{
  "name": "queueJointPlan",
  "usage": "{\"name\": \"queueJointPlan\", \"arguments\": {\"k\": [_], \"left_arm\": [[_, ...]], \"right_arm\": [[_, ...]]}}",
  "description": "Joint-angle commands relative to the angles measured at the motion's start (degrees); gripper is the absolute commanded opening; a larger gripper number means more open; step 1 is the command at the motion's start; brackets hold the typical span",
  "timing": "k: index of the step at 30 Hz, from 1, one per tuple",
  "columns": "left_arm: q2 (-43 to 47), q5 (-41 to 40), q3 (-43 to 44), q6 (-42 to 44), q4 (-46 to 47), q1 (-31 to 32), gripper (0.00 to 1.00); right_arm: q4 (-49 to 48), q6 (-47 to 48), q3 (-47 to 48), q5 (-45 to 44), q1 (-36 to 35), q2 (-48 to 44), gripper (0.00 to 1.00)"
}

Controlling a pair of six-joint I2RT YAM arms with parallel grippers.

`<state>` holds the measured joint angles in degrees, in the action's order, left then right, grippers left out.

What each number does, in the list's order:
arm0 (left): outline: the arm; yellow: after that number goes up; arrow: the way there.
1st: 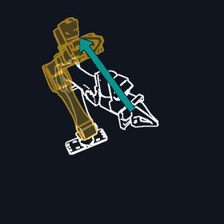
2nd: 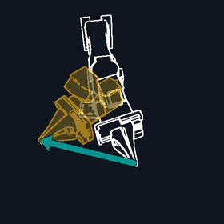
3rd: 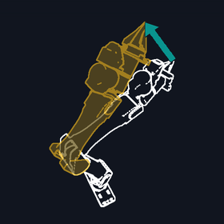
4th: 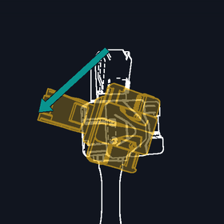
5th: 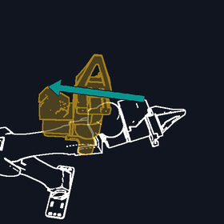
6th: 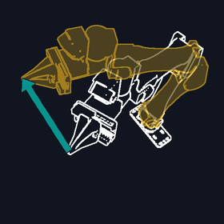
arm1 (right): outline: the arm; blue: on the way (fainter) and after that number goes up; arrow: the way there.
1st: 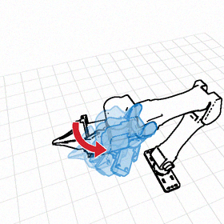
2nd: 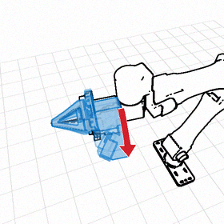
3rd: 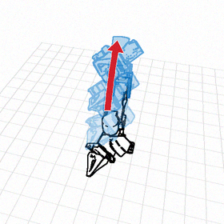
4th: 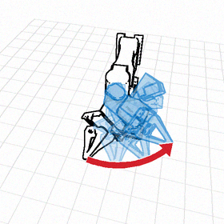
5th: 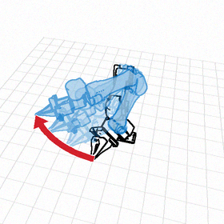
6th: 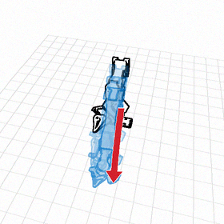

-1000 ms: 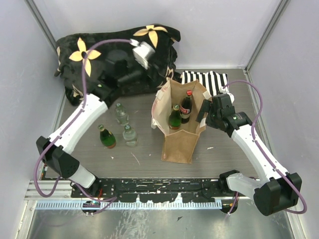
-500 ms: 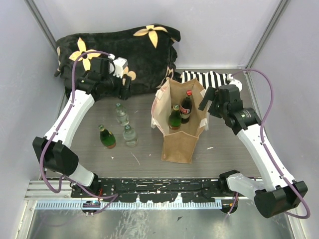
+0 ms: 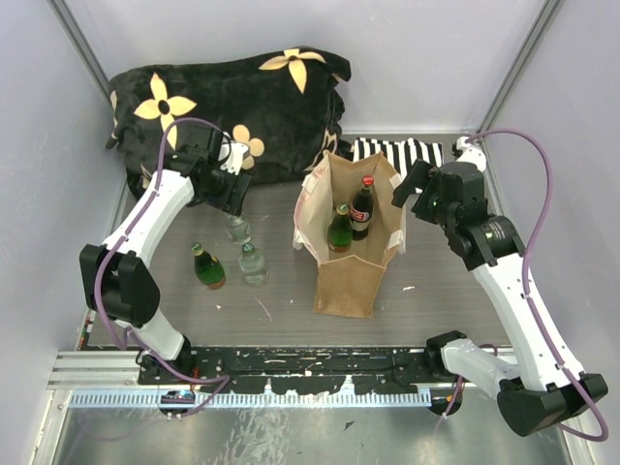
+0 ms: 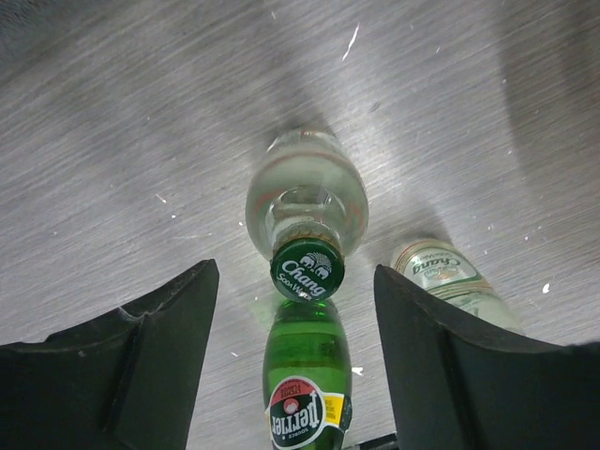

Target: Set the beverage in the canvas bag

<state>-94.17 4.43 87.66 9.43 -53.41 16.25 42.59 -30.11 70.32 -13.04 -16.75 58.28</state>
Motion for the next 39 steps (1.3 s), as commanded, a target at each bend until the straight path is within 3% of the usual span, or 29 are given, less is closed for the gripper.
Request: {"name": "queueJointPlan", "arguments": {"k": [1, 7, 19, 23, 28, 31, 34, 39], "left_arm": [[-1.03, -0.59, 2.69, 1.53, -2.68, -0.25, 0.71], [-2.95, 0.27, 3.79, 1.56, -2.13, -0.25, 0.61], [-5.99, 1.16, 7.28, 2.46, -5.25, -0.25, 0.52], [-5.88, 1.01, 6.8, 2.7, -5.74, -0.25, 0.39], [-6.02, 1.11, 6.85, 2.76, -6.78, -0.23, 0.37], [-6.28, 1.17, 7.1, 2.88, -7.16, -0.23, 0.25], [-6.55, 1.37, 7.78, 2.95, -7.96, -0.19, 0.03], [-6.79, 1.88, 12.47, 2.96, -9.51, -0.12, 0.0]], "right_arm": [[-0.28, -0.95, -0.81, -1.79, 0.1, -3.29, 1.0], [0.27, -1.27, -1.62, -2.3, 0.13, -4.14, 1.0], [0.74, -1.27, -1.87, -2.3, 0.1, -3.61, 1.0], [0.74, -1.16, -2.1, -2.35, 0.09, -3.63, 1.0], [0.74, -1.04, -2.18, -2.31, 0.03, -3.11, 1.0], [0.74, -1.02, -2.12, -2.09, 0.14, -2.83, 1.0], [0.74, -1.16, -2.29, -1.99, 0.06, -2.87, 1.0], [0.74, -1.32, -2.52, -1.99, 0.1, -3.06, 1.0]]}}
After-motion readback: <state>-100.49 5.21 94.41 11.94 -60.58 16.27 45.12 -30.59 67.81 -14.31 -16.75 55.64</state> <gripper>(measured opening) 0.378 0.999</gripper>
